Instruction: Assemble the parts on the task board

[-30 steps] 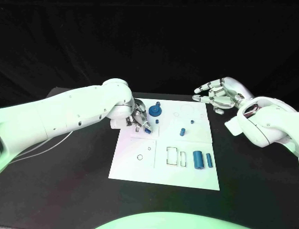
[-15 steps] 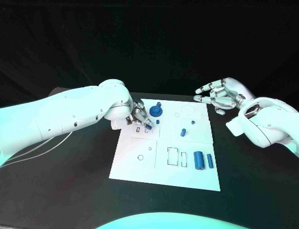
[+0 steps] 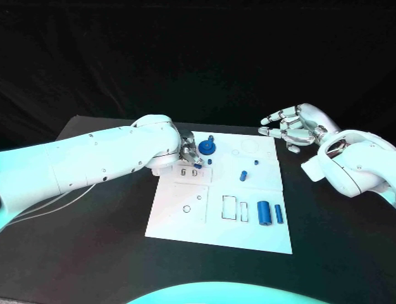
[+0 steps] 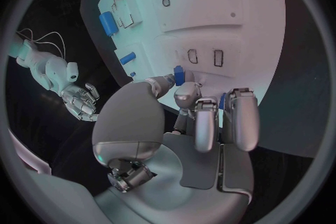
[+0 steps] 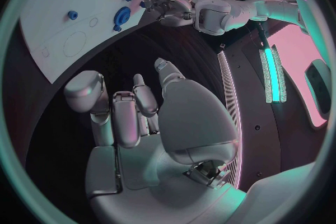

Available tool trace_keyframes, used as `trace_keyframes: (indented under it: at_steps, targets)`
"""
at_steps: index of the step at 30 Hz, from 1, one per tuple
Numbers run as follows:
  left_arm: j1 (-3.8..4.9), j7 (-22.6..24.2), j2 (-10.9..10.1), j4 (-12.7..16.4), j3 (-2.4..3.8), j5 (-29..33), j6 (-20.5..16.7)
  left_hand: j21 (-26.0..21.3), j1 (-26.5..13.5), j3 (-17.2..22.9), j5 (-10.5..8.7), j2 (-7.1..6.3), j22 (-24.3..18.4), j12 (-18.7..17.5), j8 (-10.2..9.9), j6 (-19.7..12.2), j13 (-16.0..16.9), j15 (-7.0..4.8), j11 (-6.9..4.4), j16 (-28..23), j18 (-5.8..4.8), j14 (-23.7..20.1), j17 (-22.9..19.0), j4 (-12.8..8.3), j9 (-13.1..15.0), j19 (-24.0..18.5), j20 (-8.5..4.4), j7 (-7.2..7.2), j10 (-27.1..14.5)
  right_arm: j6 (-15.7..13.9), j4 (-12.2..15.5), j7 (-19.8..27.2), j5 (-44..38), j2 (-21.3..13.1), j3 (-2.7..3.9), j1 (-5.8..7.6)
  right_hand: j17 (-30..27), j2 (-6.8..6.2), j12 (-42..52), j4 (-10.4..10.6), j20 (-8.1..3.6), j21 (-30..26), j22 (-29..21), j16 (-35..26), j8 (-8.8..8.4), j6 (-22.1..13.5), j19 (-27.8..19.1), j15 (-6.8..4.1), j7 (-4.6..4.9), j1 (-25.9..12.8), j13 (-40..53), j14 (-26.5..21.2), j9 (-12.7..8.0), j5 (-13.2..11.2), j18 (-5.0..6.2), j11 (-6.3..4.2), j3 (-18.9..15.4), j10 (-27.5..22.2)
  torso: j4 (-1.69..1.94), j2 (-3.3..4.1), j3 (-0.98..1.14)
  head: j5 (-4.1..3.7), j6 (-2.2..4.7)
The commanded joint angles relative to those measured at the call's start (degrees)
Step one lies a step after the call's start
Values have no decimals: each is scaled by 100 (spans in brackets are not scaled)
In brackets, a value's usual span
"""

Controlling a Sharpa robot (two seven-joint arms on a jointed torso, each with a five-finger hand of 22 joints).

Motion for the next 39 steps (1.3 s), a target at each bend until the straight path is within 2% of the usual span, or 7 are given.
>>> trace_keyframes:
  at_steps: [1, 6, 11, 18, 26, 29, 39]
  targets:
    - [-41, 38, -1, 38, -1, -432, -53, 37, -56, 1030, 4, 12, 213, 59, 30, 2, 57, -8, 3, 14, -47, 602, 1507, -997, 22, 100, -19, -43, 54, 34, 6, 2, -37, -2, 3, -4, 507, 17, -31, 14, 6, -42, -9, -21, 21, -41, -39, -14, 5, 38, -10, 229, 9, 41, 92, 7, -5, -50, -6, 1, 2, 1, -6]
    - [-102, 26, 3, 62, -3, -613, 29, 43, -81, 1047, 4, 10, 225, 94, 46, -2, 90, -10, 1, 14, -50, 602, 1507, -1005, 37, 104, -21, -46, 70, 38, 9, 4, -35, -5, 3, -5, 507, 17, -31, 14, 6, -43, -10, -21, 21, -41, -39, -14, 5, 38, -10, 229, 9, 41, 92, 7, -5, -50, -3, 5, -7, -3, -18]
    - [-134, 13, -13, 72, -3, -694, 129, 48, -100, 1063, 5, 0, 234, 118, 62, -3, 111, -13, -4, 14, -51, 602, 1507, -1019, 51, 108, -23, -51, 78, 42, 10, 6, -34, -8, 3, -8, 507, 17, -31, 14, 6, -43, -10, -21, 21, -41, -39, -14, 5, 38, -10, 229, 9, 41, 92, 7, -5, -50, -2, 0, -3, -3, -26]
    - [-150, 0, -47, 84, -3, -716, 239, 55, -122, 1080, 5, -5, 248, 138, 81, -2, 127, -16, -7, 14, -54, 602, 1507, -1031, 65, 113, -26, -55, 84, 47, 9, 9, -33, -8, 3, -12, 507, 17, -31, 14, 6, -43, -10, -21, 21, -41, -39, -14, 5, 38, -10, 229, 9, 41, 92, 7, -5, -50, 2, 3, -7, 1, -29]
    - [-160, -9, -89, 105, -3, -711, 389, 61, -167, 1097, 4, -19, 261, 168, 115, 9, 154, -21, -14, 14, -56, 602, 1507, -1039, 90, 118, -29, -66, 94, 53, 2, 12, -30, -9, 3, -16, 511, 19, -29, 19, 6, -42, -7, -18, 24, -39, -38, -13, 5, 34, -8, 230, 10, 43, 91, 7, -5, -47, 2, 4, -7, 32, -75]
    - [-162, -13, -103, 125, -2, -672, 460, 65, -179, 1102, 4, -27, 269, 175, 125, 11, 160, -23, -17, 14, -58, 602, 1507, -1046, 97, 121, -30, -70, 96, 55, 1, 12, -29, -6, 3, -17, 511, 19, -29, 19, 6, -42, -7, -18, 24, -39, -38, -13, 5, 34, -8, 230, 10, 43, 91, 7, -5, -47, -3, 4, -3, 17, -81]
    - [-178, -17, -116, 169, -2, -597, 423, 71, -203, 1110, 4, -45, 280, 185, 145, 17, 167, -28, -24, 14, -60, 602, 1507, -1060, 111, 125, -33, -79, 99, 58, -11, -10, -29, 14, 3, -20, 506, 24, -28, 27, 6, -53, -15, -24, 27, -37, -41, -13, 5, 26, -9, 228, 10, 44, 93, 8, -6, -47, -3, -1, 1, 5, -61]
